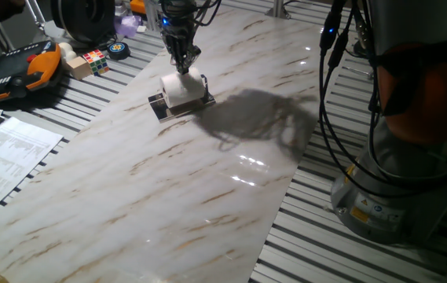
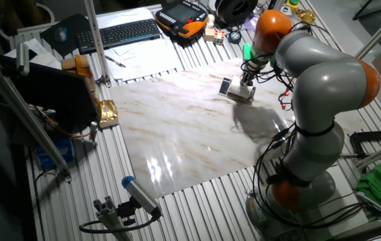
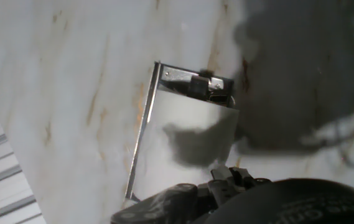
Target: Take the roll of paper down from the shelf
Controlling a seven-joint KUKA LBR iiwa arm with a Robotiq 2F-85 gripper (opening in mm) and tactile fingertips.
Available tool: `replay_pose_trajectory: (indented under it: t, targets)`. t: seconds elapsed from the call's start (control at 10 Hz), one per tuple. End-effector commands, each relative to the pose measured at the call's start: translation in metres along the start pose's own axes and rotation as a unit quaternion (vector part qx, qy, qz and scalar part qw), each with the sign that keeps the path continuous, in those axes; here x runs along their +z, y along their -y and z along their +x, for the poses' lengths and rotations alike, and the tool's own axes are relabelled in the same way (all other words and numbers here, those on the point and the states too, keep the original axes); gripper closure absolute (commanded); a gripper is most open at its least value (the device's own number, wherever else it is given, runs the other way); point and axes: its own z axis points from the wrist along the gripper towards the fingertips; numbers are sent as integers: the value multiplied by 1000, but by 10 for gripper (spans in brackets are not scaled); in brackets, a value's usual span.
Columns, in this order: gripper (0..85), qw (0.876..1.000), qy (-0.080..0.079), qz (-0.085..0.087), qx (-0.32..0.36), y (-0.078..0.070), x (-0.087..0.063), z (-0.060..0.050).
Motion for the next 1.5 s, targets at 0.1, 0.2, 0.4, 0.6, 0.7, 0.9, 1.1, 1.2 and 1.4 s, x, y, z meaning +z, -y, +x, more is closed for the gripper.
replay_pose_trajectory:
  t: [0.1,0.2,0.4,0.6,0.7,0.9,1.1,1.2,1.4]
  targets:
    - [843,1000,4,-2,2,-5,4,-3]
    - [843,1000,7,0,5,-8,7,-3]
    - [843,1000,10,3,6,-15,11,-4]
    - [787,1000,10,3,11,-19,11,-6]
    - [707,1000,10,4,11,-20,11,-8]
    - [693,1000,13,7,11,-22,12,-9]
    - [693,1000,14,4,11,-24,13,-9]
    - [690,1000,14,3,12,-24,13,-9]
    - [690,1000,14,4,12,-24,14,-8]
